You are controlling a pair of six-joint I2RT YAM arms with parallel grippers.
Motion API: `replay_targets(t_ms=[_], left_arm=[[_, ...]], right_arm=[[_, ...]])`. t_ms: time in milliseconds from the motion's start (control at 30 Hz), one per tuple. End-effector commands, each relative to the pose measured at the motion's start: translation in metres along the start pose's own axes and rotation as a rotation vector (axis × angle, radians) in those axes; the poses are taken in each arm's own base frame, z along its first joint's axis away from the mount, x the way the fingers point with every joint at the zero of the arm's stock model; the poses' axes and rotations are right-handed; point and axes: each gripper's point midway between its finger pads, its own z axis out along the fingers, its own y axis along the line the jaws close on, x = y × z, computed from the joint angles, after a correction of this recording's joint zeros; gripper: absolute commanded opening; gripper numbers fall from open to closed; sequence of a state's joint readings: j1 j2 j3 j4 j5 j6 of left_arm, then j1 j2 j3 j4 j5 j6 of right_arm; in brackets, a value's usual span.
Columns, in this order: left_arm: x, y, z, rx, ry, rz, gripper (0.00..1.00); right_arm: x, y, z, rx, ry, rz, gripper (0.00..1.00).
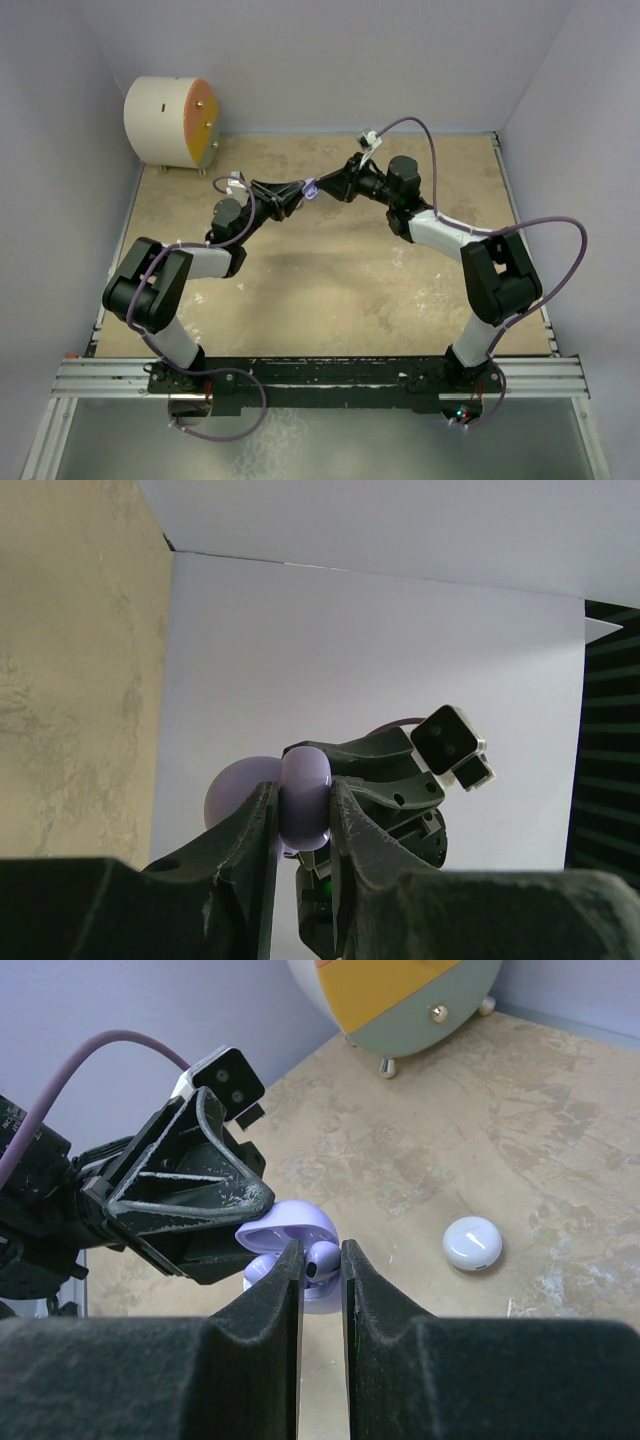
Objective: Insert the wireless bluetooth earbuds into the charging case
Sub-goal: Pick up the earbud from the charging case.
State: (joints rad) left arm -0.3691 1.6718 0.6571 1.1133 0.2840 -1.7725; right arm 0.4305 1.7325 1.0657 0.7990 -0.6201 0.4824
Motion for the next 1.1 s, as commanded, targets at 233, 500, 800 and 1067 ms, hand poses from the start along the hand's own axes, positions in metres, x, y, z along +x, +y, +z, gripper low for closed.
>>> replay_targets(t_ms=[233, 500, 800, 1067], left_arm=[[0.003, -0.028, 0.006, 0.101, 0.016, -0.012, 0.00], [0.001, -0.031, 0.009, 0.111, 0.013, -0.031, 0.00], [0.001, -0.035, 0.015, 0.118, 0.014, -0.030, 0.00], [-0.002, -0.029, 0.016, 0.101, 0.007, -0.059, 0.00]], right_arm=[[-0.036, 0.007, -0.003, -0.007, -0.096, -0.144, 0.07], [-0.049, 0.008, -0.010, 0.022, -0.161, -0.203, 0.05], [-0.046, 0.006, -0.013, 0.036, -0.168, -0.229, 0.02], [-0.070, 0.016, -0.030, 0.059, -0.311, -0.325, 0.00]])
